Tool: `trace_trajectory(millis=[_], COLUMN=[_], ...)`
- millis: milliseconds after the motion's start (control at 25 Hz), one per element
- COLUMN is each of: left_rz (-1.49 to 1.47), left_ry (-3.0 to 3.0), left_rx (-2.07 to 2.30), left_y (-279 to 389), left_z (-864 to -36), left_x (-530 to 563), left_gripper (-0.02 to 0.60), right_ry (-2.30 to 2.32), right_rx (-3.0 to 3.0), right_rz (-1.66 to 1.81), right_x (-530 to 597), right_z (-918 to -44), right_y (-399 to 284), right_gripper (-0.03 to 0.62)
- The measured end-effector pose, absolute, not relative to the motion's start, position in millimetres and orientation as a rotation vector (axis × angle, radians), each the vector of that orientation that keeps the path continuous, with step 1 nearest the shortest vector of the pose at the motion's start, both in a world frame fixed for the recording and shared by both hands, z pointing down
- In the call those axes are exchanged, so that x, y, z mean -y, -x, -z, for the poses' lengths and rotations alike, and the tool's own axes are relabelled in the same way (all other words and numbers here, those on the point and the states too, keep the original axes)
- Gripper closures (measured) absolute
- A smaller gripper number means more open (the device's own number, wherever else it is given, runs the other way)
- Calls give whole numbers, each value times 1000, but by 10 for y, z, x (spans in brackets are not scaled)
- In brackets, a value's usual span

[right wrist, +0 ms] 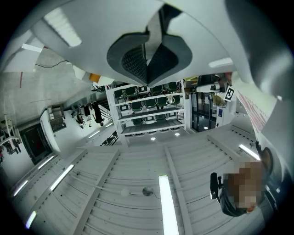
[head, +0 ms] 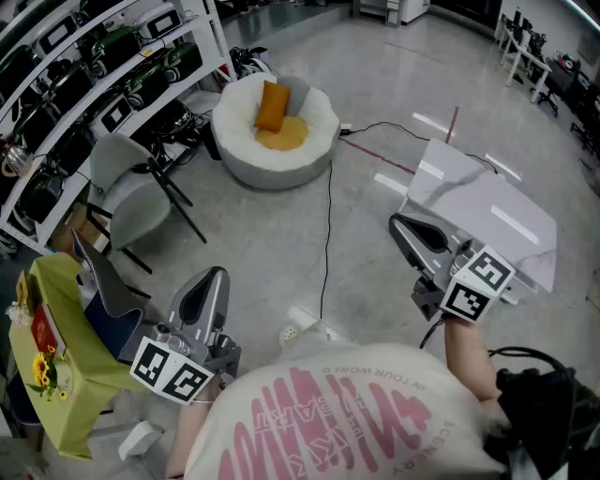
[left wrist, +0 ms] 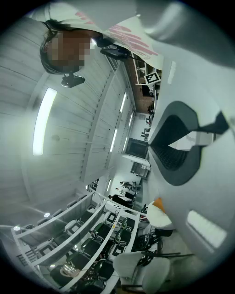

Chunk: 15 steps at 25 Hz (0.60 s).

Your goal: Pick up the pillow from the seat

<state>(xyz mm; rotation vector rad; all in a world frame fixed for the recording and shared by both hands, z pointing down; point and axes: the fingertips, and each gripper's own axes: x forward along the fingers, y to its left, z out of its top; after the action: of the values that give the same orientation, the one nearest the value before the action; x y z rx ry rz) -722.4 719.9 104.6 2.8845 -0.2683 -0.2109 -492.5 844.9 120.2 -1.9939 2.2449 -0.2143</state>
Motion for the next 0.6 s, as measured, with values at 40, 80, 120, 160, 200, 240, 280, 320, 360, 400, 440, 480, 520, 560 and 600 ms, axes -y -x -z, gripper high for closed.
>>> trace_trajectory(millis=[40,80,120,160,200,240,280,320,360,400,440,480,520,560,600], left_rz=[212,213,214,215,216,216,215,214,213,211,209,205,199,193,185], left_ry=[-2883,-2882,-2882,-2883,-2885,-2887,-2887,-2887,-2885,-2881,-2876,-2873,-2872,-2876,-2883], left_rx=[271,274,276,276,275,274,274,277,282,290,296,301,303,302,300], left_y=[7229,7233,7236,7237,7236,7236,7236,7236,7236,7233,7225,7209,7185,7154,7118], left_z=[-1058,-1068,-1073,-1072,-1069,-1067,-1072,-1082,-1097,-1116,-1137,-1157,-1175,-1192,-1209], left_x=[-7192,-7184,-7175,-7164,-7152,-7137,-7117,-7088,-7052,-7010,-6965,-6915,-6859,-6795,-6722], left_gripper=[571,571,571,571,571,571,571,571,571,571,571,571,571,571,571], right_ry=[1996,1998,1999,1999,1999,2001,2003,2005,2008,2011,2013,2011,2004,1995,1988], right_rx=[-2246,-2247,-2248,-2249,-2248,-2246,-2242,-2239,-2238,-2237,-2237,-2239,-2240,-2239,-2233], right_rz=[215,216,216,216,216,216,216,216,215,213,211,211,210,209,207], right_x=[-8450,-8449,-8444,-8434,-8422,-8408,-8390,-8366,-8335,-8299,-8259,-8216,-8167,-8112,-8049], right_z=[-1214,-1223,-1228,-1227,-1223,-1218,-1215,-1216,-1222,-1235,-1251,-1266,-1276,-1283,-1290], right_y=[4924,4923,4922,4922,4920,4916,4908,4898,4884,4868,4850,4833,4818,4801,4776], right_gripper=[589,589,589,589,589,589,589,589,589,588,588,588,588,588,588])
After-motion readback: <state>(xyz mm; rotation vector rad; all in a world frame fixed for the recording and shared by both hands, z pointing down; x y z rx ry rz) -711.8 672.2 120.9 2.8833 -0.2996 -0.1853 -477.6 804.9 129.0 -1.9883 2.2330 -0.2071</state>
